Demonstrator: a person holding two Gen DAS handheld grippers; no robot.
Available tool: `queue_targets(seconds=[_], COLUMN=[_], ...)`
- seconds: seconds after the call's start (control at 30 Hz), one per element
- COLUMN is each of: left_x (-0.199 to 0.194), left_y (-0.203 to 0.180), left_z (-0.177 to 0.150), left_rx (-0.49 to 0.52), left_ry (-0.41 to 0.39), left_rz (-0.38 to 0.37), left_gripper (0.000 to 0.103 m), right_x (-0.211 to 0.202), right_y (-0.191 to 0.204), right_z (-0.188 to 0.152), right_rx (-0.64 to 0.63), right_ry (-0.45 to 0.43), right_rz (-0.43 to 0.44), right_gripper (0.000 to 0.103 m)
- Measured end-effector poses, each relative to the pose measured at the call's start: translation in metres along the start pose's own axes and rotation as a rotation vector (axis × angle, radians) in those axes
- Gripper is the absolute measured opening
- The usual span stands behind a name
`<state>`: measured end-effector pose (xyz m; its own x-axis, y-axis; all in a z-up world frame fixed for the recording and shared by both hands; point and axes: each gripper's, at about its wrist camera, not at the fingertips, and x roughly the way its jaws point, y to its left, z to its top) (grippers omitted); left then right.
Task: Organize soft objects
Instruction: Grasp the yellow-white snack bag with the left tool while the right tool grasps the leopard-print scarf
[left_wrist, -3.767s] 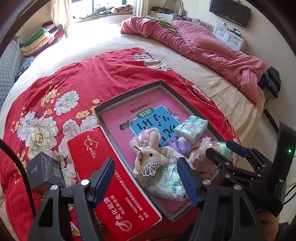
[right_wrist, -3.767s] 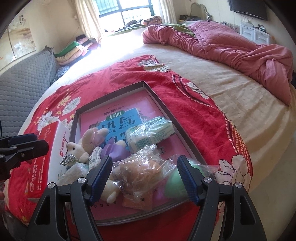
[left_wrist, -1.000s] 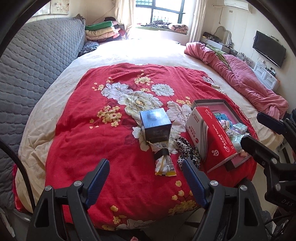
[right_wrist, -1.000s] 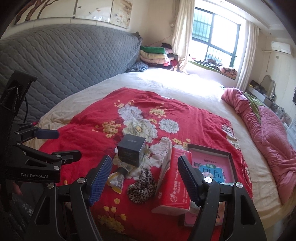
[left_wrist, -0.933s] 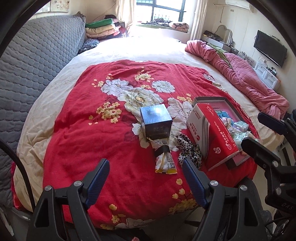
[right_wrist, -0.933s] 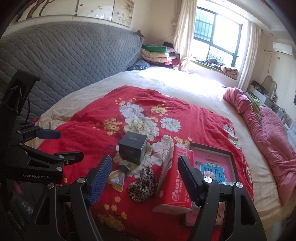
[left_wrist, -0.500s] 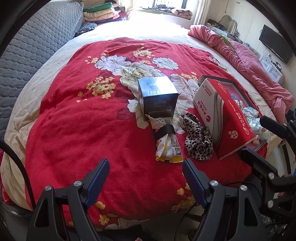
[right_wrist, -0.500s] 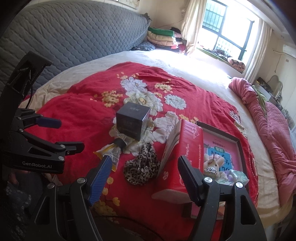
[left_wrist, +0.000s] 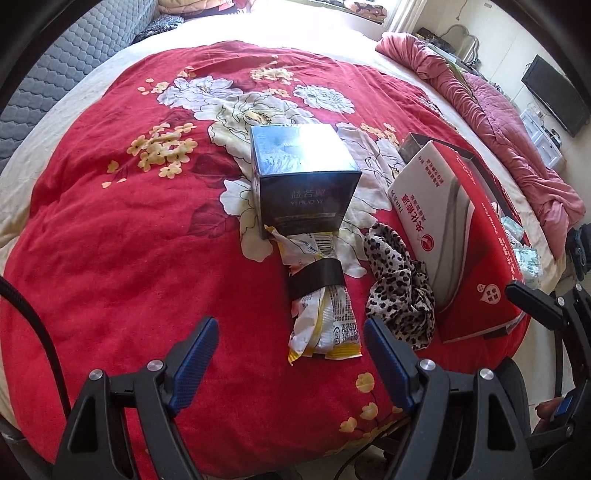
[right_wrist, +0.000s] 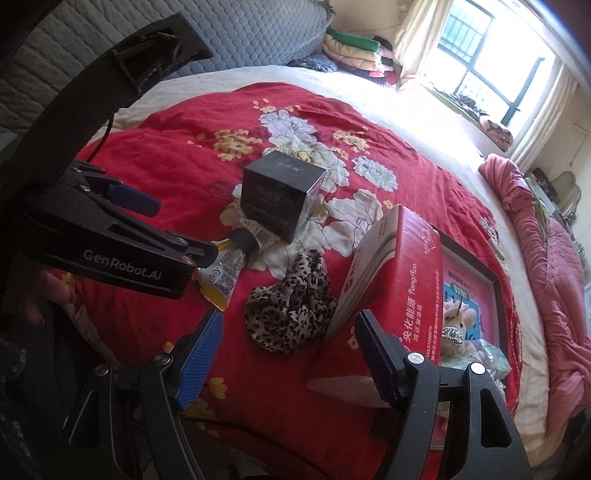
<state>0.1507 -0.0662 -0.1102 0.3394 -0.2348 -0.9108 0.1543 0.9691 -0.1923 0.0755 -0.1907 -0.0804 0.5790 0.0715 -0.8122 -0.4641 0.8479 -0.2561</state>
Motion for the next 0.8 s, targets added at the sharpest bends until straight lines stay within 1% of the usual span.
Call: queue_targets(seconds=[0.1, 0.17, 0.23, 0.33, 0.5, 0.57, 0.7, 0.8], left_x=[0.015, 0.022, 0.026, 0.035, 0.047, 0.052, 0.060, 0.065], left_y=[0.000, -0.001, 0.000, 0.000, -0.002, -0.003, -0.001, 0.003], left_z=[0.006, 0.009, 0.011, 0.016, 0.024, 0.026, 0.028, 0.031], left_rx=[-0.004, -0.001, -0.004, -0.006, -0.009, -0.006, -0.014, -0.017], left_ry=[0.025, 0.038, 0.037, 0.051, 0.052, 0.057, 0.060, 0.061], left_rz=[-0.003, -0.006, -0.015, -0.029, -0.053, -0.049, -0.046, -0.067], left_gripper=[0.080, 0.080, 0.080, 0.080, 0.080, 0.077, 0.074, 0.073], right_x=[0.007, 0.012, 0.016, 0.024, 0.037, 0.041, 0.050, 0.057], right_y=[-0.001, 0.000, 0.002, 0.004, 0.007, 0.008, 0.013, 0.018], right_z=[0.000, 0.001, 0.002, 0.003, 0.004, 0.004, 0.006, 0.006], right_rx=[-0.005, -0.021, -0.050, -0.077, -0.130, -0.158, -0.214, -0.269], right_ry=[0.015, 0.030, 0.035, 0.054, 0.086, 0.099, 0.117, 0.136], right_rz=[0.013, 0.007, -0.010, -0.007, -0.024, -0.038, -0.052, -0.077], right_gripper=[0.075, 0.075, 0.075, 0.075, 0.075, 0.075, 0.075, 0.075])
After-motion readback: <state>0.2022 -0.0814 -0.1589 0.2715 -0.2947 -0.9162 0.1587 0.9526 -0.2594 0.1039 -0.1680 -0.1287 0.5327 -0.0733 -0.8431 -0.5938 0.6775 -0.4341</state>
